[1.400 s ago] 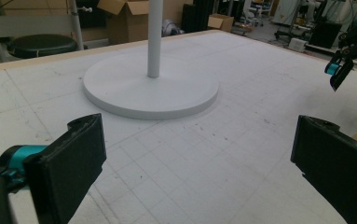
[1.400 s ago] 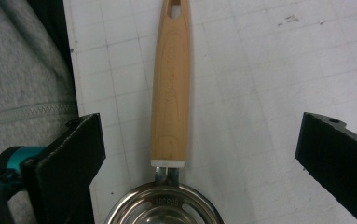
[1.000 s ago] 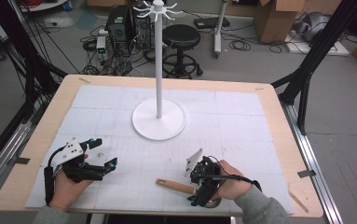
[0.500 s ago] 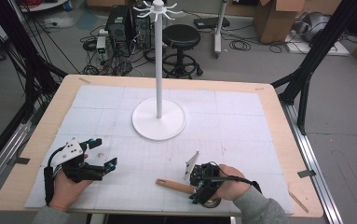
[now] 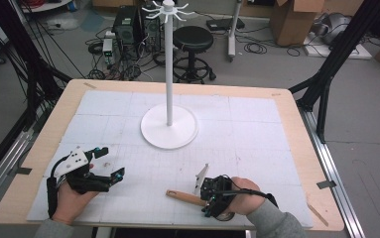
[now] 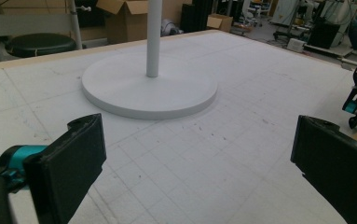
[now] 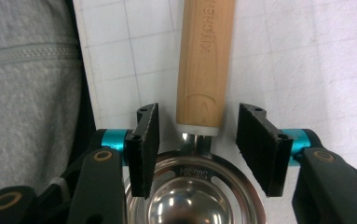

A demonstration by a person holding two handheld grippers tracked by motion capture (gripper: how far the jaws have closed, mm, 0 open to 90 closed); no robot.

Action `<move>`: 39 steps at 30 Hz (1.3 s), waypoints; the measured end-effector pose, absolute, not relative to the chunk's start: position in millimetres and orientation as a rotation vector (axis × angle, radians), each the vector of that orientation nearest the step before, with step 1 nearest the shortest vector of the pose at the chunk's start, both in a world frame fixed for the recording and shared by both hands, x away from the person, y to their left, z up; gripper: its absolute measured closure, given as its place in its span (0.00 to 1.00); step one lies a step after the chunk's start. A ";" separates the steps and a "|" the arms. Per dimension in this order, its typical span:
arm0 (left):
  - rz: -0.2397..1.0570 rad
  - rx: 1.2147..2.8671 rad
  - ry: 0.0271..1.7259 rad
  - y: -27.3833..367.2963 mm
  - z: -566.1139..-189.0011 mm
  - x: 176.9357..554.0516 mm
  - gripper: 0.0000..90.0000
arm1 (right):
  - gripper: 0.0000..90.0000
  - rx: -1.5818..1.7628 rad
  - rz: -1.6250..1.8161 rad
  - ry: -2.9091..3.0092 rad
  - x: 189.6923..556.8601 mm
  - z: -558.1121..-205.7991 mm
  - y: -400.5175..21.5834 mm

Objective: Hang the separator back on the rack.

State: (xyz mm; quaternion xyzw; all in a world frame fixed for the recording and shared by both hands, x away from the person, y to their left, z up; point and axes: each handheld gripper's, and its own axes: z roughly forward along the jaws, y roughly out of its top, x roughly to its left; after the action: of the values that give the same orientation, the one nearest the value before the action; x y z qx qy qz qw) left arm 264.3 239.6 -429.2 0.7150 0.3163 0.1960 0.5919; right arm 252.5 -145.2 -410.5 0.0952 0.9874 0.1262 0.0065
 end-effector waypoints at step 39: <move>0.455 1.657 0.732 239.1 -429.1 265.5 0.04 | 0.78 0.397 0.426 3.066 249.0 -409.3 -146.1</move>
State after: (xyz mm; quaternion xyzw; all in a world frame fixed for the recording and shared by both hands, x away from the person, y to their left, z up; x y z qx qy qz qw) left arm 265.5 239.1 -429.1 0.7132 0.3152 0.1957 0.5947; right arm 249.0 -146.1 -409.3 0.1274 0.9824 0.1364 0.0104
